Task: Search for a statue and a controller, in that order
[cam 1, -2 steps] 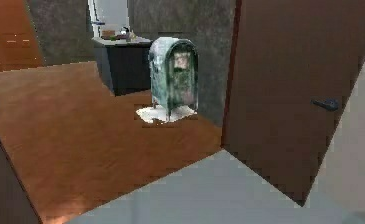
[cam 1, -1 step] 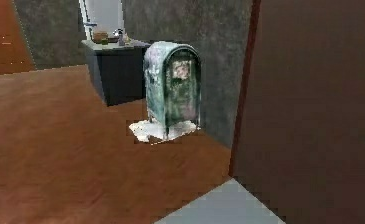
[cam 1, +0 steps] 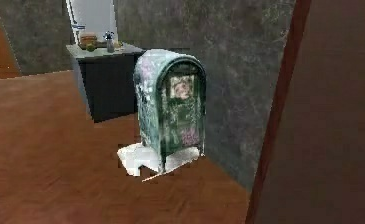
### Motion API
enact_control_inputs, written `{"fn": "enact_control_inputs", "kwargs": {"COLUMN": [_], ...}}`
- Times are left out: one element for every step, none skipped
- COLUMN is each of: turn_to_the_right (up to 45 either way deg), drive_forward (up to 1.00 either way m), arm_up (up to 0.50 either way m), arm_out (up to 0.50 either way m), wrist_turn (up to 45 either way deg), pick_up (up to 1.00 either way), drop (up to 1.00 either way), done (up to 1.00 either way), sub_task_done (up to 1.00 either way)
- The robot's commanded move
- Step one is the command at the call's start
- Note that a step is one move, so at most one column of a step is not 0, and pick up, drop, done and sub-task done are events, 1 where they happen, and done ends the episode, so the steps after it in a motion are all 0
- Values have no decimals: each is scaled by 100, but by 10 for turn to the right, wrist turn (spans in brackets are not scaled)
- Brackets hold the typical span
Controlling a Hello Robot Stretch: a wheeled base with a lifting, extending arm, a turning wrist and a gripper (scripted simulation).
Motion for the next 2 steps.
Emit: {"fn": "enact_control_inputs", "kwargs": {"turn_to_the_right": [-450, 0], "drive_forward": [0, 100], "arm_up": [0, 0], "arm_out": [0, 0], "wrist_turn": [0, 0], "pick_up": [0, 0], "drop": [0, 0], "done": [0, 0], "sub_task_done": [0, 0]}}
